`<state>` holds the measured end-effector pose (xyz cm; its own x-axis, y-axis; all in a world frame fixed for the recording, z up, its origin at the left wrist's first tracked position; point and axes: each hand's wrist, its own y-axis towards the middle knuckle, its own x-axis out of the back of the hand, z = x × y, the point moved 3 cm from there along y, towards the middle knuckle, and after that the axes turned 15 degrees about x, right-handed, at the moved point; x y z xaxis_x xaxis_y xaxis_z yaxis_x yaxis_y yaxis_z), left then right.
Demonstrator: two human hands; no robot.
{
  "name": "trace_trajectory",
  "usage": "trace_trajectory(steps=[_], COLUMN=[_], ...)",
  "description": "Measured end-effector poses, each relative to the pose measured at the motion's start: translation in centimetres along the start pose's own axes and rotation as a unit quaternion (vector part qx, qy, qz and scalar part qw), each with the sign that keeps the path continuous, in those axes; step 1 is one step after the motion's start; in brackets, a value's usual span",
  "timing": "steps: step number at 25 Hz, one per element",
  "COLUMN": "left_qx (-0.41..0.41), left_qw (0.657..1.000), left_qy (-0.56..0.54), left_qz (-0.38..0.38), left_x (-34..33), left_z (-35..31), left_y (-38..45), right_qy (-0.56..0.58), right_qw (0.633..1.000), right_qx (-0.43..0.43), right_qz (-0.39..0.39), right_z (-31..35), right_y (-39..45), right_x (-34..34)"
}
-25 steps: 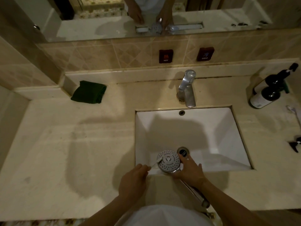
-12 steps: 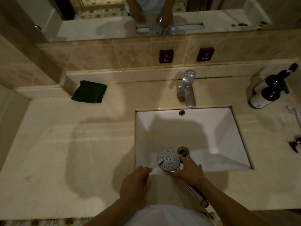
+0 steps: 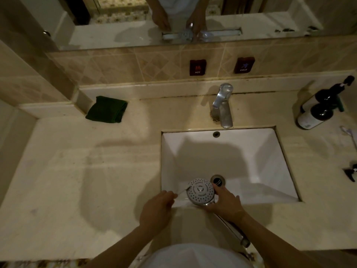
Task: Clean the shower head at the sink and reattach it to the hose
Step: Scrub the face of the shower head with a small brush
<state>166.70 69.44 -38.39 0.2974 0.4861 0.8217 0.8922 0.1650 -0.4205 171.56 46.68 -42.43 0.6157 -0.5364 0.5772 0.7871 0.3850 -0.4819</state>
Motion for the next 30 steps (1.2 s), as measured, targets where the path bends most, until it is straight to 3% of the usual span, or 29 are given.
trace_trajectory(steps=[3,6,9,12,15,19,21,25,28,30], left_qx=[-0.049,-0.019,-0.073,-0.031,-0.077,-0.045,-0.093,-0.038,-0.09,-0.06], left_qw=[0.998,1.0,0.995,0.999,0.995,0.998,0.991,0.996,0.99,0.994], left_qy=[0.019,0.009,0.041,0.022,0.046,0.046,0.085,0.073,0.099,0.092], left_qz=[0.03,0.015,0.047,0.021,0.046,0.026,0.041,0.016,0.046,0.027], left_x=[-0.1,0.5,0.0,0.4,-0.1,0.2,-0.2,0.8,0.4,0.8], left_z=[-0.1,0.3,-0.1,-0.2,-1.3,-2.4,-3.4,-3.7,-4.0,-4.0], left_y=[0.6,1.3,1.0,1.2,1.0,1.2,1.1,1.9,1.5,1.8], right_qy=[-0.006,-0.007,-0.013,-0.013,-0.024,-0.028,-0.036,-0.039,-0.039,-0.034], right_qw=[1.0,1.0,1.0,1.0,1.0,1.0,0.999,0.999,0.999,0.999], right_qx=[0.003,0.006,0.005,0.01,0.009,0.006,0.008,0.003,0.0,0.001], right_qz=[0.001,0.005,0.002,0.008,0.007,0.005,0.006,0.013,0.011,0.009], right_z=[-0.1,-0.1,-0.1,0.0,0.1,0.3,0.4,0.3,0.3,0.4], right_y=[0.0,0.0,-0.1,-0.1,-0.1,0.0,-0.1,0.0,0.0,0.0], right_x=[0.0,0.0,0.0,0.2,0.2,0.2,0.3,0.3,0.3,0.3])
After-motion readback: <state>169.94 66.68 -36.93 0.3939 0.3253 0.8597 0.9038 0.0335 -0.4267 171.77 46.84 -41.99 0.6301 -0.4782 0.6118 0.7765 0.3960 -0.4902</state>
